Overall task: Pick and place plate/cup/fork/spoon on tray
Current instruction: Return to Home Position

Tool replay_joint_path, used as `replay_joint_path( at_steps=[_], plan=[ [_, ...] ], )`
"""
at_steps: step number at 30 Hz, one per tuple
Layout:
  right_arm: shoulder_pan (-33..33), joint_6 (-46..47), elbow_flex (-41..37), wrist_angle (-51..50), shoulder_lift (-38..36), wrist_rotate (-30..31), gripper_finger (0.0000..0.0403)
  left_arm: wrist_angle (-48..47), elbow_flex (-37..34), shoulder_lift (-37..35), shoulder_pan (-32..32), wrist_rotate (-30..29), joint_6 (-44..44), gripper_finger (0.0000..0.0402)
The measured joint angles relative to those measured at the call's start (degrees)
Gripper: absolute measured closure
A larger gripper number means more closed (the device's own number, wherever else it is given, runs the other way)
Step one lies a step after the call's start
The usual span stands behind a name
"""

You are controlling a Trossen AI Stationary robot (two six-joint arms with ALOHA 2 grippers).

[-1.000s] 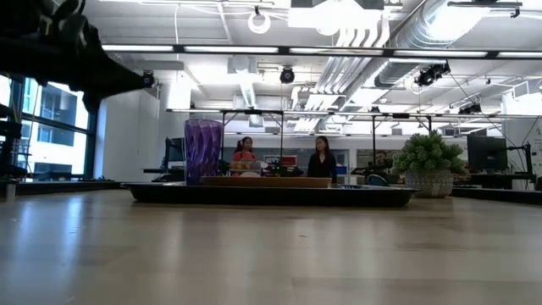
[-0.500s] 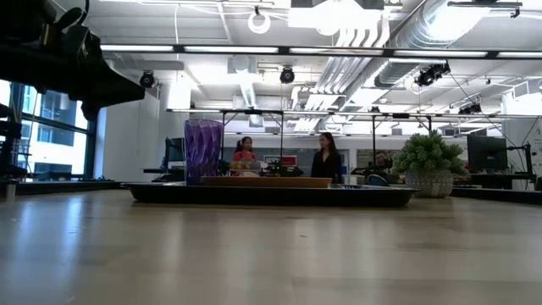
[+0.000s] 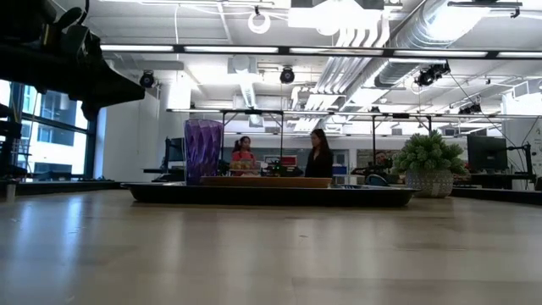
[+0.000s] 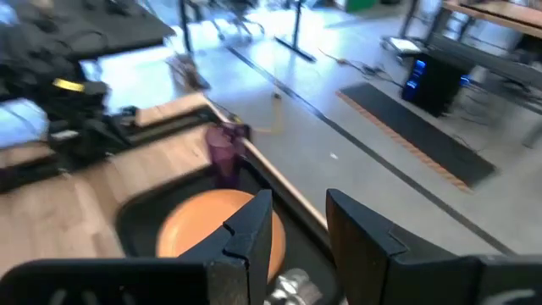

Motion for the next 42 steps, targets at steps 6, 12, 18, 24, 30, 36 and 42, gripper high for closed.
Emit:
replay_joint_path(
  at_steps=[6,12,18,24,30,36,42],
  plan=[
    [0.70,-3.23,-25.44,19.61,-13.50,-3.33,0.0297,-0.01,0.00,0.00,0.00,0.00,-0.02,0.0355],
    [0.70,-3.40,-46.15,37.03,-24.86,-6.54,0.0297,0.00,0.00,0.00,0.00,0.00,-0.02,0.0355],
    [0.70,-2.59,-61.55,51.53,-33.57,-20.02,0.0297,0.00,0.00,0.00,0.01,0.00,-0.02,0.0355],
    [0.70,1.01,-72.54,54.42,-40.01,-21.67,0.0297,0.00,0.02,0.00,0.00,-0.02,-0.02,0.0355],
    [0.70,2.50,-81.48,56.96,-45.17,-22.65,0.0297,-0.01,0.02,0.00,0.00,-0.02,-0.02,0.0355],
    [0.70,2.10,-89.17,62.57,-48.28,-23.43,0.0297,0.00,0.02,0.00,0.00,-0.02,-0.02,0.0355],
    [0.70,2.16,-95.18,66.26,-50.44,-25.21,0.0297,-0.02,0.04,0.00,0.00,-0.02,-0.02,0.0355]
  ],
)
